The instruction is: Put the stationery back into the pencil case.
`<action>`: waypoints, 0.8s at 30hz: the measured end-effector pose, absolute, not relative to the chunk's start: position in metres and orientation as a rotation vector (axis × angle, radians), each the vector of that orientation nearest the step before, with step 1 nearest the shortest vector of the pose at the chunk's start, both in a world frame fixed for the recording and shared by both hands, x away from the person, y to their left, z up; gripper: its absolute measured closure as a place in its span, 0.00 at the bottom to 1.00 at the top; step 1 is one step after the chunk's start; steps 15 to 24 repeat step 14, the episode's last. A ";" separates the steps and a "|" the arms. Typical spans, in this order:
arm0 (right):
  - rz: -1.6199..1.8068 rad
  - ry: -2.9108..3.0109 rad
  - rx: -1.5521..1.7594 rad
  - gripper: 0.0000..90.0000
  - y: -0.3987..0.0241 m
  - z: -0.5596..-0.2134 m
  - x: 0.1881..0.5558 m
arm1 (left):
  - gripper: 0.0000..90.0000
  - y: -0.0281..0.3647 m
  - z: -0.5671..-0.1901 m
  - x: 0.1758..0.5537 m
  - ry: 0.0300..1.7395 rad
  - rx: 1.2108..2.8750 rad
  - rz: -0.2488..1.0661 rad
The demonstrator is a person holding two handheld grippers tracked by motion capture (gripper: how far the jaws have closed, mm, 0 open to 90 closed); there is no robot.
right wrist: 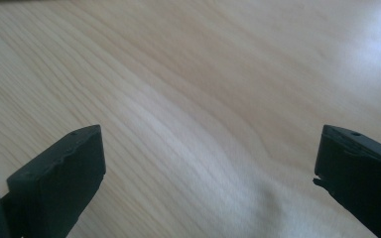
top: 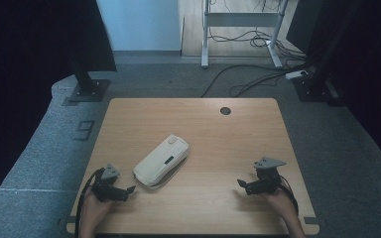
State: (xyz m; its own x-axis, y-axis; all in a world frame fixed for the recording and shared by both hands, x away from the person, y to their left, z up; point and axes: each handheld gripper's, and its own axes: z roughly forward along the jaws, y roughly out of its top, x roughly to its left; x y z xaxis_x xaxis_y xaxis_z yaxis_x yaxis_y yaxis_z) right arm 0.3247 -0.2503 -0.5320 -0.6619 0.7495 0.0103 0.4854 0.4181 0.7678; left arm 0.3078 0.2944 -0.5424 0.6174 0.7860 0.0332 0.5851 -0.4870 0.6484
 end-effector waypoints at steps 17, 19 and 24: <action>1.016 2.371 1.126 0.01 -0.253 -0.557 0.322 | 0.00 0.296 -0.548 0.310 1.083 2.214 0.396; 1.016 2.371 1.126 0.01 -0.253 -0.557 0.322 | 0.00 0.296 -0.548 0.310 1.083 2.214 0.396; 1.016 2.371 1.126 0.01 -0.253 -0.557 0.322 | 0.00 0.296 -0.548 0.310 1.083 2.214 0.396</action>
